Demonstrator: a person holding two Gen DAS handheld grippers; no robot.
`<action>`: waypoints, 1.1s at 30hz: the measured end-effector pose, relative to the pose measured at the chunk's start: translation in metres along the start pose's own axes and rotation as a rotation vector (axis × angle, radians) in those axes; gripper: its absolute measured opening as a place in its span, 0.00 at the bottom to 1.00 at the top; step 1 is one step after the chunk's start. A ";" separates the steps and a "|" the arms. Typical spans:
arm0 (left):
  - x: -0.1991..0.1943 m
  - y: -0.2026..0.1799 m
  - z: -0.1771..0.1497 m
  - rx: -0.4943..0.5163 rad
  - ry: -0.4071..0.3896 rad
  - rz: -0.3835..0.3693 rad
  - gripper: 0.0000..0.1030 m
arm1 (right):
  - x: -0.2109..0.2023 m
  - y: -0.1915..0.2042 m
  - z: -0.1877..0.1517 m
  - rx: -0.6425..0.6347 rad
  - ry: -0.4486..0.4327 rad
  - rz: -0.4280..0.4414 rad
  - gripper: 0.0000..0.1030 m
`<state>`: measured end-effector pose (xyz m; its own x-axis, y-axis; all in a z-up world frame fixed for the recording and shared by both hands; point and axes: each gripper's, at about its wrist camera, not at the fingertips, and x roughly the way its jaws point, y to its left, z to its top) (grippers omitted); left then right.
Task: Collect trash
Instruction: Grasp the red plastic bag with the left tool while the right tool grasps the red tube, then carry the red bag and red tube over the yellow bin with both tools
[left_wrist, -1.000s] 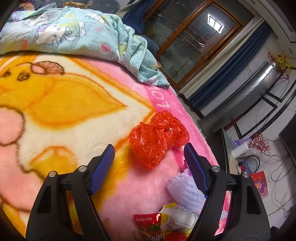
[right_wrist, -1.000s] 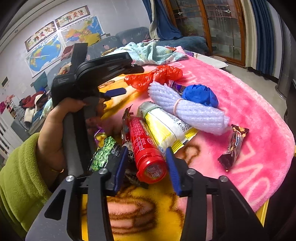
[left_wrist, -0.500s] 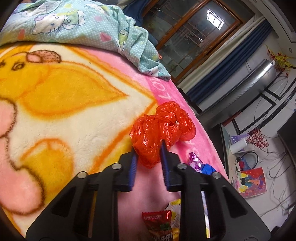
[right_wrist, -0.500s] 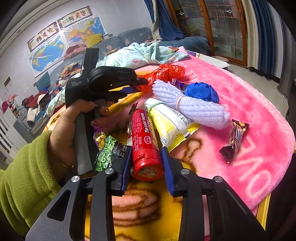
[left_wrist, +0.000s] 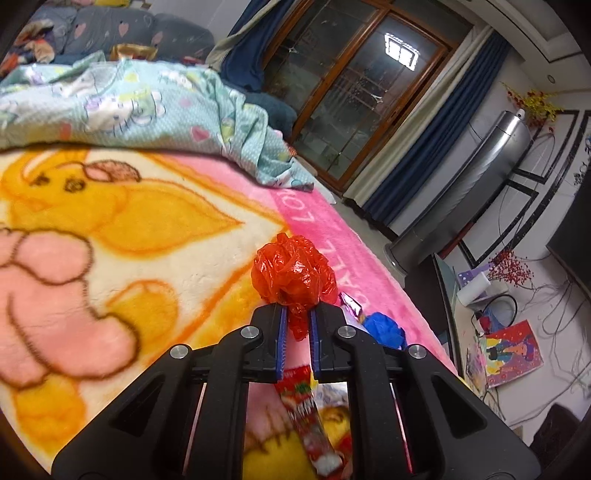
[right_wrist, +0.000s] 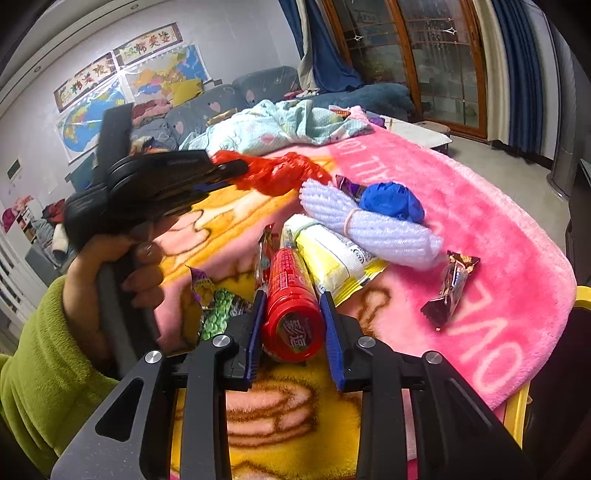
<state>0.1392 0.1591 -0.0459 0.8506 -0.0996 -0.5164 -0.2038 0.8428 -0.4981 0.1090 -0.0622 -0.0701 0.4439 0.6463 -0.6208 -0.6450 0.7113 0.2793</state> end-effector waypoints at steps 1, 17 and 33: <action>-0.004 -0.002 0.000 0.008 -0.007 -0.003 0.05 | -0.001 0.000 0.000 0.002 -0.003 0.003 0.27; -0.063 -0.036 0.004 0.101 -0.106 -0.031 0.05 | -0.034 -0.004 0.018 0.008 -0.086 -0.013 0.27; -0.070 -0.079 -0.012 0.192 -0.084 -0.105 0.05 | -0.067 -0.034 0.023 0.064 -0.129 -0.098 0.27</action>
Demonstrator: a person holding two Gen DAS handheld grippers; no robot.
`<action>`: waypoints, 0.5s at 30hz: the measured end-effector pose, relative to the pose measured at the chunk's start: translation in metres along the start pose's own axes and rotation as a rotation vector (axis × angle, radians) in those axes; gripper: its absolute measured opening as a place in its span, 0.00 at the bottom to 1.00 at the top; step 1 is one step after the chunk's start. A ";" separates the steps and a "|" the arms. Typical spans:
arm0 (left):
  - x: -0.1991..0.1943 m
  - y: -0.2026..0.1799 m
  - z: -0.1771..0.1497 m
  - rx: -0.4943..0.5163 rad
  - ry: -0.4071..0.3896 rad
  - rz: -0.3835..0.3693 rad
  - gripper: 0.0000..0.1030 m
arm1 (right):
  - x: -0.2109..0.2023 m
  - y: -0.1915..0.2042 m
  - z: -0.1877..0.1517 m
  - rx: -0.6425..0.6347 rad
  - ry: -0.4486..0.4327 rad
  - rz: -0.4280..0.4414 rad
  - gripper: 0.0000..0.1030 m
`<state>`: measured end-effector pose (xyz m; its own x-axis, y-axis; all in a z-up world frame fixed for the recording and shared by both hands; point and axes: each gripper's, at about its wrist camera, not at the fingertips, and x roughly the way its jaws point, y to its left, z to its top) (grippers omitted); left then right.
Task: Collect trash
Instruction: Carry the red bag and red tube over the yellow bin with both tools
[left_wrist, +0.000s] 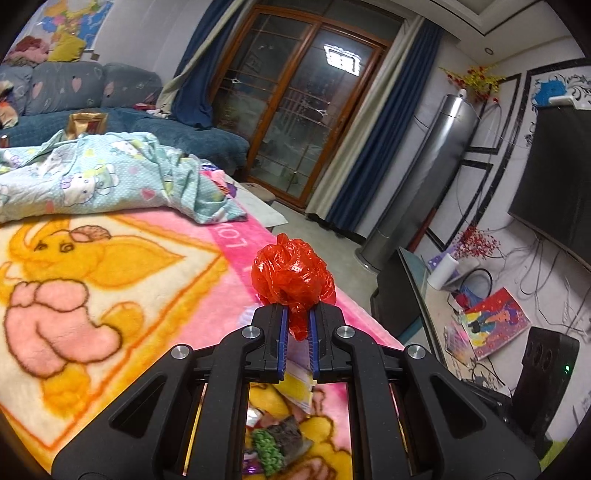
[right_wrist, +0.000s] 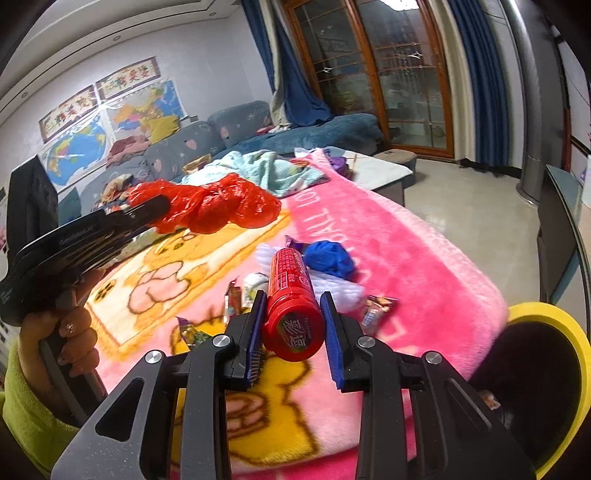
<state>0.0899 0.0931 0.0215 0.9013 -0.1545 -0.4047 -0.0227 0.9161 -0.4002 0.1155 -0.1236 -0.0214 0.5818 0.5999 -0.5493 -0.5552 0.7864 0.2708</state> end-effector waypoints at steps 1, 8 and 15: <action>0.000 -0.003 -0.001 0.004 0.002 -0.005 0.05 | -0.003 -0.004 0.000 0.009 0.000 -0.010 0.27; -0.001 -0.023 -0.007 0.039 0.010 -0.047 0.04 | -0.020 -0.023 -0.003 0.037 -0.017 -0.060 0.27; 0.002 -0.045 -0.016 0.082 0.030 -0.083 0.04 | -0.037 -0.046 -0.002 0.070 -0.050 -0.110 0.27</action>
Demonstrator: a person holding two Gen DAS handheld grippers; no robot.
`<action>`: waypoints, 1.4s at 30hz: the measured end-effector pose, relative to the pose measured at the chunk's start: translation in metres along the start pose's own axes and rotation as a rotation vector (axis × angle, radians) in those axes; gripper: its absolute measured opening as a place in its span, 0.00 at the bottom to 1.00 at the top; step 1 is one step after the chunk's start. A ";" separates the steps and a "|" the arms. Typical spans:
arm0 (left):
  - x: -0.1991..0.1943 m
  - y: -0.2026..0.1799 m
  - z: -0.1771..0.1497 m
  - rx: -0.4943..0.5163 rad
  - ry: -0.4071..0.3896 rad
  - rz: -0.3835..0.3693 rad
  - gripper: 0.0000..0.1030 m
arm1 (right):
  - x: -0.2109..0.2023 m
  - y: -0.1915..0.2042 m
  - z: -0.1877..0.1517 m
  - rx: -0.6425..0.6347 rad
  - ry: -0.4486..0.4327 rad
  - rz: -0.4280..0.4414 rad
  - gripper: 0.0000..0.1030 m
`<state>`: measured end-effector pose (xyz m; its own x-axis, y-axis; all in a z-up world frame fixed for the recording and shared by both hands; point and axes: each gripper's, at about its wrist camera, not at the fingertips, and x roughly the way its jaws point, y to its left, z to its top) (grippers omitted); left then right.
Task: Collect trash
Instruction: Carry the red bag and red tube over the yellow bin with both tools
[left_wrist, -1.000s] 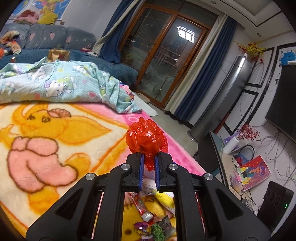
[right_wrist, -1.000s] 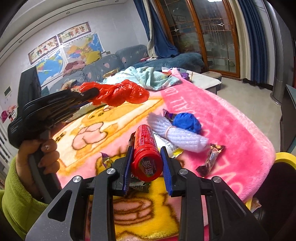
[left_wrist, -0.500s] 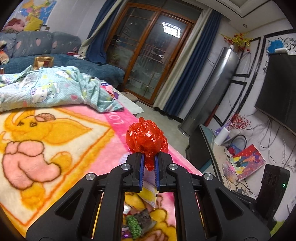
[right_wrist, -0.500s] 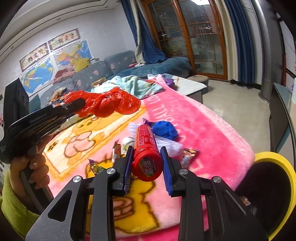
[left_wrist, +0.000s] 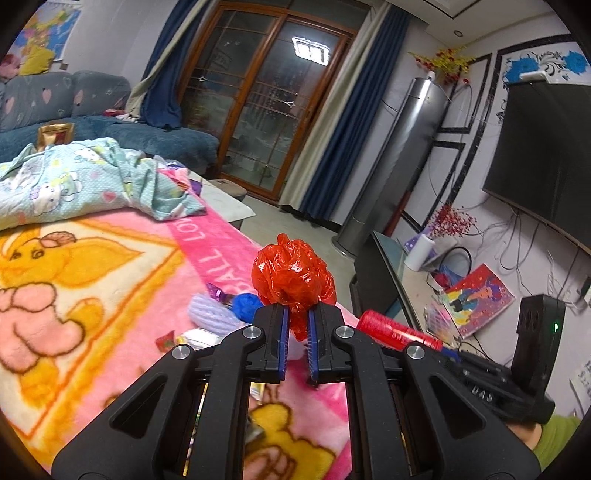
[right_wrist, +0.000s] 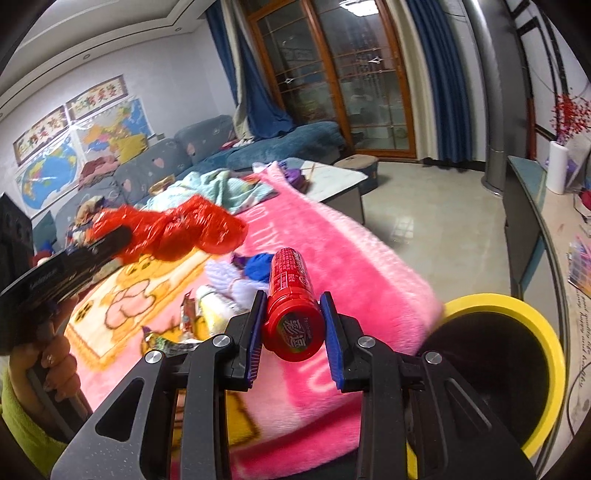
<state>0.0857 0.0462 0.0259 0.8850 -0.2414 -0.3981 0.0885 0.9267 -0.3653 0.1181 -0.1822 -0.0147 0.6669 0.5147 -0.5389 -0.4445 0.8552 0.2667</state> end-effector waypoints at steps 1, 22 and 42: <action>0.001 -0.003 -0.001 0.006 0.003 -0.004 0.04 | -0.003 -0.004 0.001 0.007 -0.006 -0.009 0.27; 0.036 -0.072 -0.032 0.144 0.100 -0.131 0.04 | -0.035 -0.089 -0.001 0.145 -0.056 -0.175 0.27; 0.082 -0.155 -0.098 0.332 0.263 -0.272 0.04 | -0.057 -0.178 -0.024 0.336 -0.042 -0.294 0.27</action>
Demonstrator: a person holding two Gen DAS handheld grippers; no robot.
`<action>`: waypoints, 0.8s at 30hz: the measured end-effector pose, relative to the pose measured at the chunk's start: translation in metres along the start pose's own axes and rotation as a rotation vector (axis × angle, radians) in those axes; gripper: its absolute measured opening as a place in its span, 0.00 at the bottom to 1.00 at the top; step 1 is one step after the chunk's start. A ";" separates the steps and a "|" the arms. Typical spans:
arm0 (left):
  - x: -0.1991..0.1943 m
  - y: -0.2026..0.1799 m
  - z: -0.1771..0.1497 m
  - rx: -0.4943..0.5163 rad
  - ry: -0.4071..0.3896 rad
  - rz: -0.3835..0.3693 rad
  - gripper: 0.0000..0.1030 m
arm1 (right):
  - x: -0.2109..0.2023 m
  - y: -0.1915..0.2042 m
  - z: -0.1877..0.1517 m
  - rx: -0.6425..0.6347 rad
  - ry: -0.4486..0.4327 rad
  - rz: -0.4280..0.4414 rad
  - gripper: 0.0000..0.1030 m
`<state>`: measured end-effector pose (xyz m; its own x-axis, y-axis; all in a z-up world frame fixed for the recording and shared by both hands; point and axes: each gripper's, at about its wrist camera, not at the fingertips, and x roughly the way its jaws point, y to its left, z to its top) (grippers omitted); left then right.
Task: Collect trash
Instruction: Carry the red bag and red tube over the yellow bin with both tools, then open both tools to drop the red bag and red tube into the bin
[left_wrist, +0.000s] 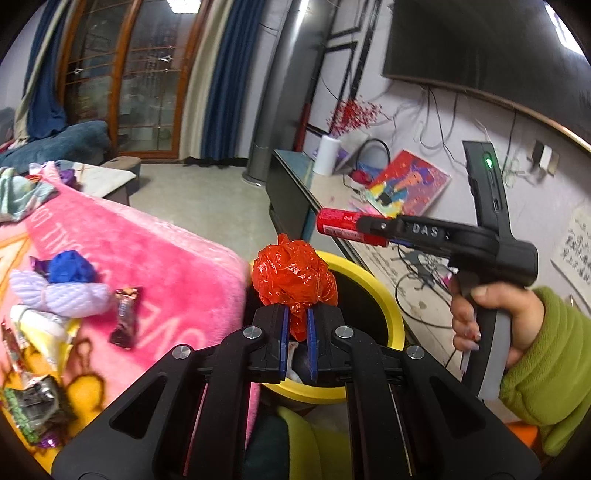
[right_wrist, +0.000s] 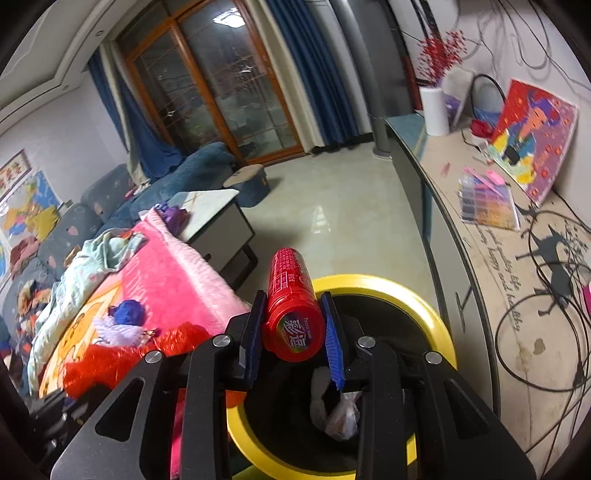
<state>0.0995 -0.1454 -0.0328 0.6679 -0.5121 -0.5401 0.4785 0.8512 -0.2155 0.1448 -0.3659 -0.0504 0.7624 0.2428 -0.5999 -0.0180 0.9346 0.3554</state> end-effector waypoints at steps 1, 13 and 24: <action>0.004 -0.003 -0.002 0.007 0.010 -0.004 0.04 | 0.002 -0.004 -0.001 0.011 0.006 -0.007 0.27; 0.050 -0.018 -0.020 0.060 0.120 -0.029 0.04 | 0.018 -0.030 -0.006 0.078 0.047 -0.057 0.27; 0.082 -0.010 -0.027 0.040 0.176 -0.009 0.50 | 0.031 -0.050 -0.011 0.166 0.097 -0.082 0.41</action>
<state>0.1340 -0.1930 -0.0969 0.5550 -0.4885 -0.6733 0.5082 0.8399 -0.1905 0.1620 -0.4027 -0.0946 0.6911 0.1985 -0.6949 0.1550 0.8984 0.4108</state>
